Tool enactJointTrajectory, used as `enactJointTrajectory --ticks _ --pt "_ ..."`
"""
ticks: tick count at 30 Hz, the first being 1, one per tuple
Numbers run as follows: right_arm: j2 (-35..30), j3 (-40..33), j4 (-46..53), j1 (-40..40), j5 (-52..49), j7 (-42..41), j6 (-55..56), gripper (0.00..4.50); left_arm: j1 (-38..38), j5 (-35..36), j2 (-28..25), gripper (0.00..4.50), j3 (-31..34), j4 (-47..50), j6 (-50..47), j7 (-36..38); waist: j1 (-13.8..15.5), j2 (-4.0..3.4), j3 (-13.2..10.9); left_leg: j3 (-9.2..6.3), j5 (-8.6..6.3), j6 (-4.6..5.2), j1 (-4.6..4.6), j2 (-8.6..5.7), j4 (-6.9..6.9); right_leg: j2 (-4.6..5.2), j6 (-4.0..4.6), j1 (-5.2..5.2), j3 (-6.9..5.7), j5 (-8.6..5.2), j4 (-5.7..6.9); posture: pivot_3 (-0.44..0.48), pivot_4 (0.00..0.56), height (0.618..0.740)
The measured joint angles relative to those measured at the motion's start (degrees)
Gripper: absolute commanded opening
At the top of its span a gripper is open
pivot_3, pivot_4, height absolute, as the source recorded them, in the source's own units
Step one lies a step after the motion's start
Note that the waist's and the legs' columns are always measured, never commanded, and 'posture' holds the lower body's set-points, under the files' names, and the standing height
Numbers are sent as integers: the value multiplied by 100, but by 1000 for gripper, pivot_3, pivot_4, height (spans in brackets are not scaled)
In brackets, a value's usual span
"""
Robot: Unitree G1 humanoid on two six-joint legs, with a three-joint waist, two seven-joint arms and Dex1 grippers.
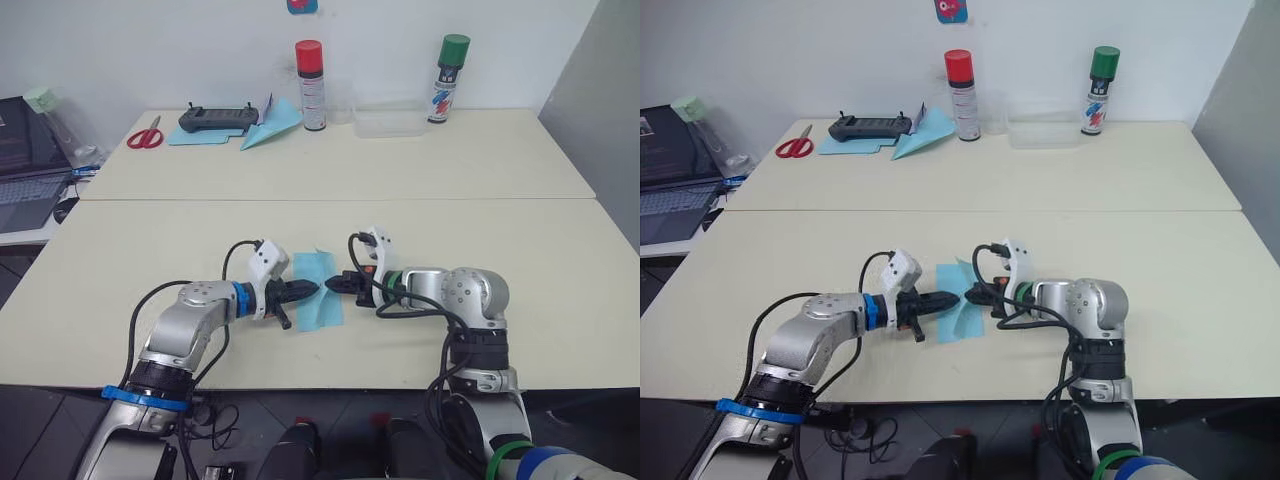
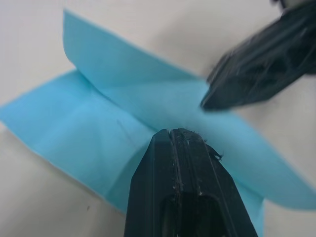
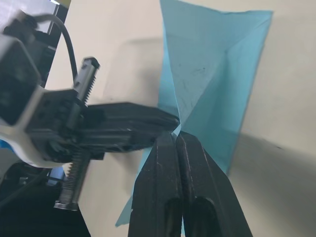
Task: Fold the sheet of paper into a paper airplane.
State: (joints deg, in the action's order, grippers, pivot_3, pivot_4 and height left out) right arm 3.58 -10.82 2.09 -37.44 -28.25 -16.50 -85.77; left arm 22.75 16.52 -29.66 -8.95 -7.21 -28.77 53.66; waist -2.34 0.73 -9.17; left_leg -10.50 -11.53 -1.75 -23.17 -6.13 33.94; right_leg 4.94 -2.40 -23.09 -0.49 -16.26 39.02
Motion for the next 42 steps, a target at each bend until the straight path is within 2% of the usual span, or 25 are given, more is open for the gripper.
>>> enactJointTrajectory --ticks 7,11,27,38,40,42 --pt "-351 -167 273 113 -7 52 -315 66 306 -553 90 0 -364 -595 856 30 69 -2 3 -7 2 4 30 0 2 0 -3 47 -5 -2 -5 0 150 740" --pt "-509 -206 440 222 -13 25 -403 66 453 -690 133 0 -461 -824 1170 87 92 -2 3 -15 11 17 35 0 4 1 -40 63 -14 -11 -6 0 150 740" --pt "-1195 -313 436 483 -4 -49 -158 66 964 -1082 176 0 -577 -1682 1914 277 83 -2 3 -13 13 18 38 -3 5 2 -43 73 -16 -11 -9 0 150 740" --pt "-1049 -241 845 797 -127 -65 -468 66 1134 -1392 318 0 -649 -2112 2494 211 111 -4 5 -18 14 21 40 -7 9 3 -48 77 -19 -9 -10 0 150 740" --pt "-1200 -67 898 810 -89 -78 -329 66 1139 -1420 349 0 -649 -2150 2558 211 121 -4 5 -18 15 21 40 -8 9 4 -48 78 -20 -9 -10 0 150 740" --pt "-1679 337 905 819 127 -198 441 66 1143 -1439 367 0 -649 -2164 2586 211 134 -4 4 -17 15 23 39 -12 11 5 -53 80 -22 -8 -14 0 150 740"
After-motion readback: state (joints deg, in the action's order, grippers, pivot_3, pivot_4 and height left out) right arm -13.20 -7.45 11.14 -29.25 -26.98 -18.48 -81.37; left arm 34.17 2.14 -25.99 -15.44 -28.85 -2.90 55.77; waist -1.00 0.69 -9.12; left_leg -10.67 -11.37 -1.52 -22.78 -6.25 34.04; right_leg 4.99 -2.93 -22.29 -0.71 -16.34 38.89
